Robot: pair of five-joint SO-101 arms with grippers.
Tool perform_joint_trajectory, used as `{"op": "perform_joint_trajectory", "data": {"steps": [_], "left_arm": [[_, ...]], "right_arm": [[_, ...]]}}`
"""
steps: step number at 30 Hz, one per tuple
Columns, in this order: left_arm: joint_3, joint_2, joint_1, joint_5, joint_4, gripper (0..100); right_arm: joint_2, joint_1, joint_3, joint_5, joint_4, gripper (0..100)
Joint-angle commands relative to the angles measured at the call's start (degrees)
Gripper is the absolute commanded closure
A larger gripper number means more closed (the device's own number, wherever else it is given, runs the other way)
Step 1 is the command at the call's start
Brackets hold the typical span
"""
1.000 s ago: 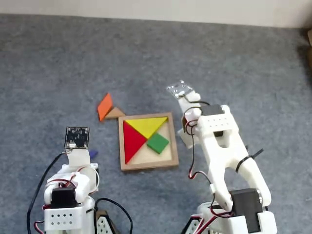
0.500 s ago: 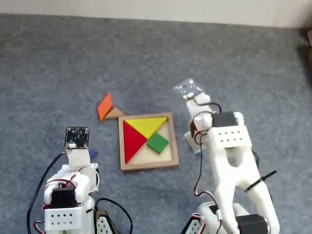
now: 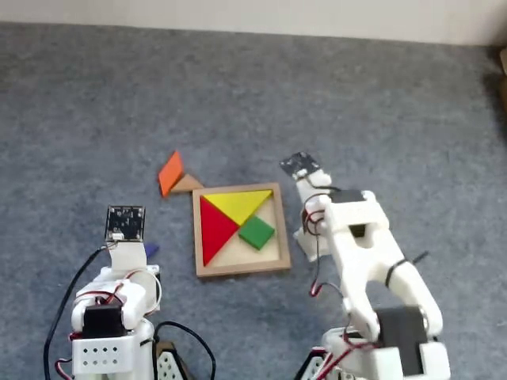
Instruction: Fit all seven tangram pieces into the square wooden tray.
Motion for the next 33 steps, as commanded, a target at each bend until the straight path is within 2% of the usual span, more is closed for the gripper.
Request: {"op": "perform_joint_trajectory", "data": {"steps": [1,15,23,29,33], "left_arm": [[1.19,-1.98,-0.66,-0.44,0.26,99],[1.19,-1.98,-0.66,-0.44,0.26,99],[1.19,-1.98,-0.66,-0.44,0.26,99],[1.19,-1.98,-0.66,-0.44,0.26,99],[1.19,-1.98,-0.66,-0.44,0.26,99]], "right_arm": [[2.59,-1.1,-2.33,-2.73,-2.77,79.6],[4.88,-3.03,-4.62,-12.66,-3.12,79.6],[5.05,-2.77,-4.09,-13.27,-5.67,79.9],[4.44,-2.86,-4.09,-13.01,-5.93,92.9],[3.91,-2.77,-4.53,-12.84,-5.58,94.6]]}}
